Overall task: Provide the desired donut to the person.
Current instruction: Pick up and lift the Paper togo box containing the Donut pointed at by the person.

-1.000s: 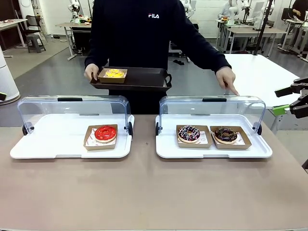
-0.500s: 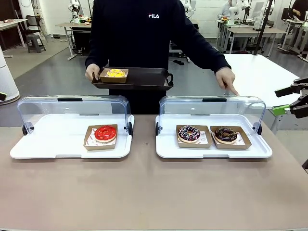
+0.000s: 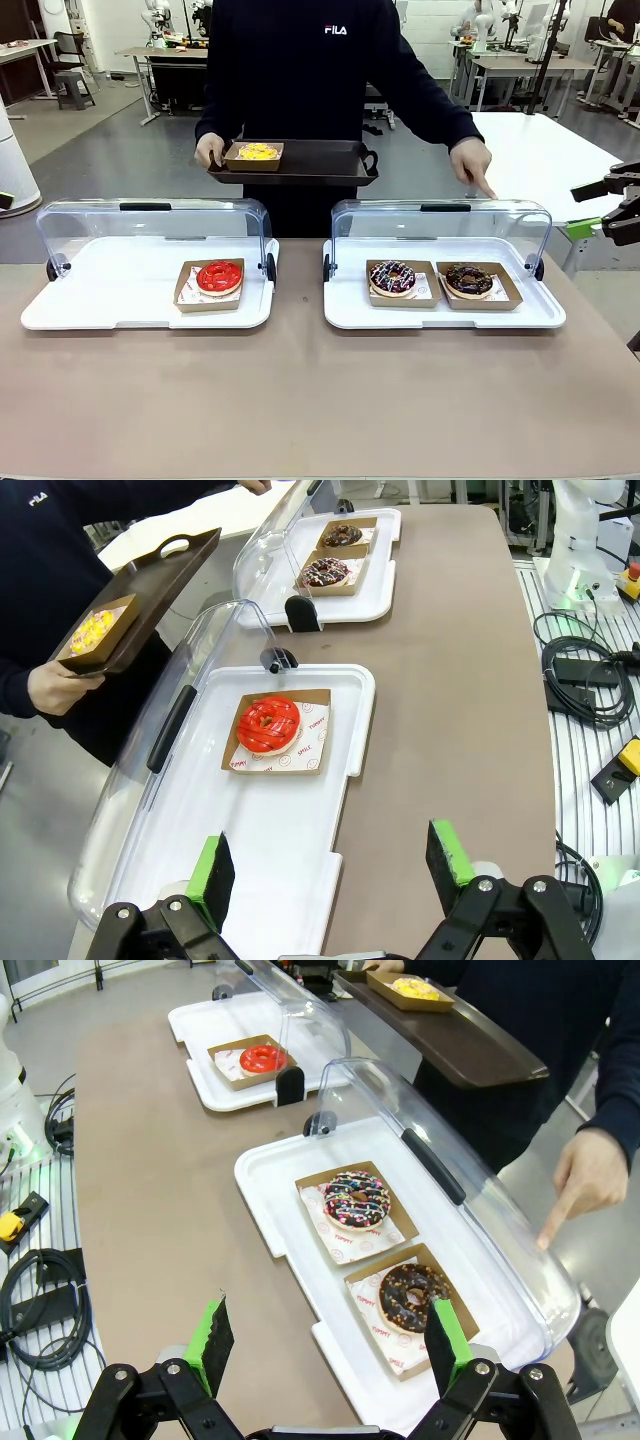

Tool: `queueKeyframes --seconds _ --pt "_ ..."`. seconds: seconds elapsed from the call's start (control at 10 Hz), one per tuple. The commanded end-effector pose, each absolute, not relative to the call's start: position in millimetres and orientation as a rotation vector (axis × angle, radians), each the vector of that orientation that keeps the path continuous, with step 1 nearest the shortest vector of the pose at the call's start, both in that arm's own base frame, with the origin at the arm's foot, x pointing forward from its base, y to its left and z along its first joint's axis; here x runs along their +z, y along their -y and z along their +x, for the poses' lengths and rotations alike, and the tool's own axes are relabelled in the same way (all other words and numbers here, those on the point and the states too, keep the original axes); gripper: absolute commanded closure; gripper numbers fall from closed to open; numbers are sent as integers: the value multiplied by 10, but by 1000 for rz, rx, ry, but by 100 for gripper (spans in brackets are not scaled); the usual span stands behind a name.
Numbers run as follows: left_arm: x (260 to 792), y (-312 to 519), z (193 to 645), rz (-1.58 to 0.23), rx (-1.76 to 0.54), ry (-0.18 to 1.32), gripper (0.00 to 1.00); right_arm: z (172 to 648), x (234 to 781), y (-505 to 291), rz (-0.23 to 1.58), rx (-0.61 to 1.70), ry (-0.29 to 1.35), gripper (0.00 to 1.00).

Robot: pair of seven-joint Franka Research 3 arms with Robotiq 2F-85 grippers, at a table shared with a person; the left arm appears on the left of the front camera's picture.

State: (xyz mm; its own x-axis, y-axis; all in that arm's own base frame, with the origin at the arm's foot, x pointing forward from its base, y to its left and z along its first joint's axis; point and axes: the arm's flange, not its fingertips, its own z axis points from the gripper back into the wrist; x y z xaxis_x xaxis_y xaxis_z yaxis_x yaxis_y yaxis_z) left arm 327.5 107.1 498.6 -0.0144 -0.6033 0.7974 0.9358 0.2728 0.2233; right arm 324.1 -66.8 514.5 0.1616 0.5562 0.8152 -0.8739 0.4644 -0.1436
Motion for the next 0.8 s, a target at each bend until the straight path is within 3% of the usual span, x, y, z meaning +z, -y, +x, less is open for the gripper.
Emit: queueKeyframes --seconds 0.0,0.4,0.7 --pt "4956 -1073 3276 -446 -1289 989 0 3277 5133 660 425 1069 975 0" --pt "4956 -1073 3276 -446 -1289 989 0 3241 5145 668 405 1061 945 0" --pt "4956 -1073 3276 -446 -1289 989 0 3420 4989 231 212 1169 669 0"
